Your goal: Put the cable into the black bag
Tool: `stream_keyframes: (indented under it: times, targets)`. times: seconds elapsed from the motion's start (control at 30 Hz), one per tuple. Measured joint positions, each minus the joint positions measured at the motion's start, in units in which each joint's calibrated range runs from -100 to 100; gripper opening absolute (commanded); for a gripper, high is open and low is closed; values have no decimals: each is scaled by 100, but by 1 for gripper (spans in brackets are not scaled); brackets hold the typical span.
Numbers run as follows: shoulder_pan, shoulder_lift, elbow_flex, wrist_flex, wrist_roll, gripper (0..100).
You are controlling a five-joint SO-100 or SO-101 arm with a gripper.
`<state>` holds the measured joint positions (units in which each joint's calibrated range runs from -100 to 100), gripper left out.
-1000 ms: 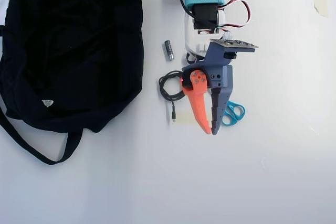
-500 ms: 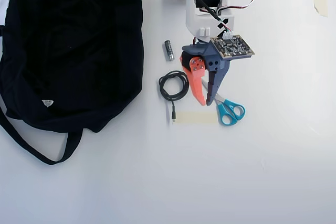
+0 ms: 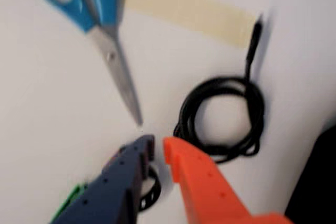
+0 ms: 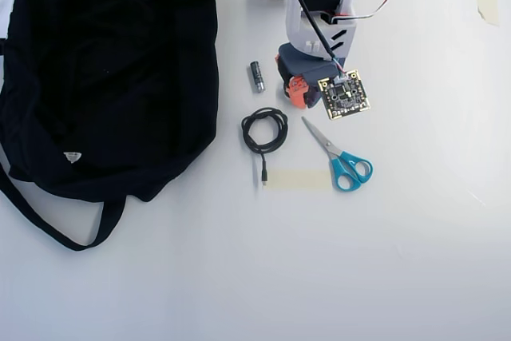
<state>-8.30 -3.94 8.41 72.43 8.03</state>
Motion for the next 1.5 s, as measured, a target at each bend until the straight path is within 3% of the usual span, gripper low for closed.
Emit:
stream_keyframes:
  times: [0.3, 0.6, 0.87, 1.5]
  targets:
    - [7, -8, 259, 575, 523, 3]
    - [507, -8, 425, 507, 1099, 4]
    - [661, 25, 432, 129, 1231, 19]
    - [683, 1054, 432, -1056, 1250, 19]
